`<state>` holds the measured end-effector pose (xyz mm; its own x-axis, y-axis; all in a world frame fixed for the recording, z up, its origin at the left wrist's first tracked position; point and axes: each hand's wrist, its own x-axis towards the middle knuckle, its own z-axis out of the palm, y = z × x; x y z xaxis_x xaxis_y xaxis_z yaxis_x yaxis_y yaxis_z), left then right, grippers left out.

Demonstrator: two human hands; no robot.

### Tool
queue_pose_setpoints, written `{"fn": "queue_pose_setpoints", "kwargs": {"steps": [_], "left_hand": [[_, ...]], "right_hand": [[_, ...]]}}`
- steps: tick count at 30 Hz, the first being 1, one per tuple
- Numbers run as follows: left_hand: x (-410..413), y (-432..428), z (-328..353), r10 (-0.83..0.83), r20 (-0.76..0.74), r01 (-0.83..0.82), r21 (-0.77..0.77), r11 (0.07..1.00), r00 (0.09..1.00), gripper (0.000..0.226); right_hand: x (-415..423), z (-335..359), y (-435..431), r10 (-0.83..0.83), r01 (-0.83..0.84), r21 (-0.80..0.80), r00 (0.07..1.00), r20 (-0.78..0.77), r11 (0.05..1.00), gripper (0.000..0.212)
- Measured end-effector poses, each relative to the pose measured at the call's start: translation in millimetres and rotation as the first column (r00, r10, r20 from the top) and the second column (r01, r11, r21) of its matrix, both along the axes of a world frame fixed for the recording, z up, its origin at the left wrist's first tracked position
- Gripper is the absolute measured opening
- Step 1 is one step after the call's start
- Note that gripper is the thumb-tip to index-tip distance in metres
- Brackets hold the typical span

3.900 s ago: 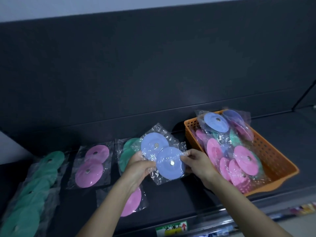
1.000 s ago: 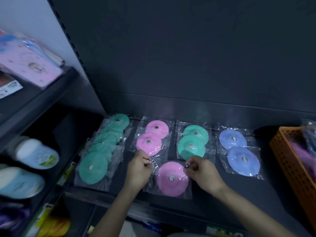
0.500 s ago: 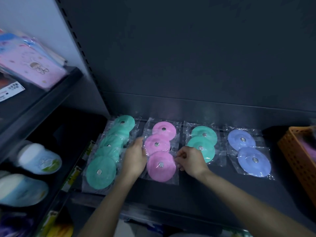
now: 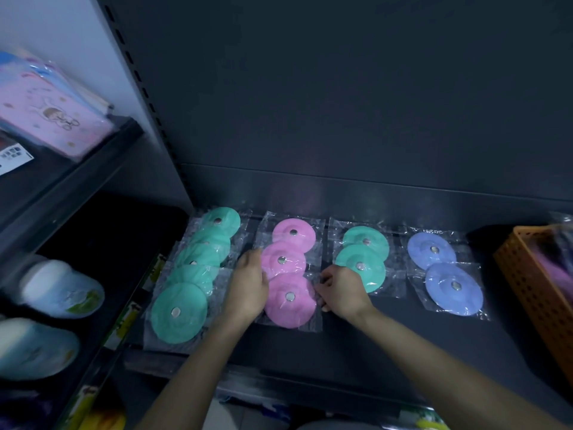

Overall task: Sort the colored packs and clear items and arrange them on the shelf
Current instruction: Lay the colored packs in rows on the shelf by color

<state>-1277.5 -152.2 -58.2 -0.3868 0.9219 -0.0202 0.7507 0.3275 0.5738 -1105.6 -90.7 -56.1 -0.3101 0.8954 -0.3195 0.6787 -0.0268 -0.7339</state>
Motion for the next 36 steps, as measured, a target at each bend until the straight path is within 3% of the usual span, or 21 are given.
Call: {"fn": "queue_pose_setpoints", "kwargs": {"steps": [7, 13, 17, 20, 23, 29, 32, 36], "left_hand": [[11, 4, 14, -0.152, -0.12, 0.163, 0.084, 0.983, 0.981, 0.035], [41, 20, 24, -0.307, -0.125, 0.319, 0.096, 0.943, 0.943, 0.026], [77, 35, 33, -0.39, -0.12, 0.404, 0.124, 0.906, 0.913, 0.023], [113, 48, 39, -0.451, -0.115, 0.463, 0.134, 0.876, 0.885, 0.024], [153, 61, 42, -0.49, -0.112, 0.501, 0.126, 0.856, 0.865, 0.025], [227, 78, 47, -0.595, -0.03, 0.592, 0.159, 0.79, 0.803, 0.024], [266, 86, 52, -0.622, -0.026, 0.617, 0.167, 0.769, 0.782, 0.026], [316, 92, 61, -0.685, -0.049, 0.68, 0.189, 0.708, 0.727, 0.029]], "right_hand": [[27, 7, 0, 0.013, -0.02, 0.12, 0.998, 0.063, 0.993, 0.019], [77, 23, 3, -0.05, 0.015, 0.255, 0.99, 0.132, 0.967, 0.026], [124, 39, 1, -0.055, 0.011, 0.39, 0.993, 0.103, 0.921, 0.016], [164, 52, 0, -0.074, -0.004, 0.454, 0.986, 0.152, 0.891, 0.025], [207, 66, 0, -0.126, 0.022, 0.491, 0.976, 0.18, 0.871, 0.012], [288, 85, -2, -0.261, 0.119, 0.614, 0.954, 0.148, 0.78, 0.017], [327, 83, 0, -0.356, 0.182, 0.615, 0.919, 0.171, 0.767, 0.017], [375, 73, 4, -0.399, 0.202, 0.489, 0.852, 0.339, 0.848, 0.033]]}}
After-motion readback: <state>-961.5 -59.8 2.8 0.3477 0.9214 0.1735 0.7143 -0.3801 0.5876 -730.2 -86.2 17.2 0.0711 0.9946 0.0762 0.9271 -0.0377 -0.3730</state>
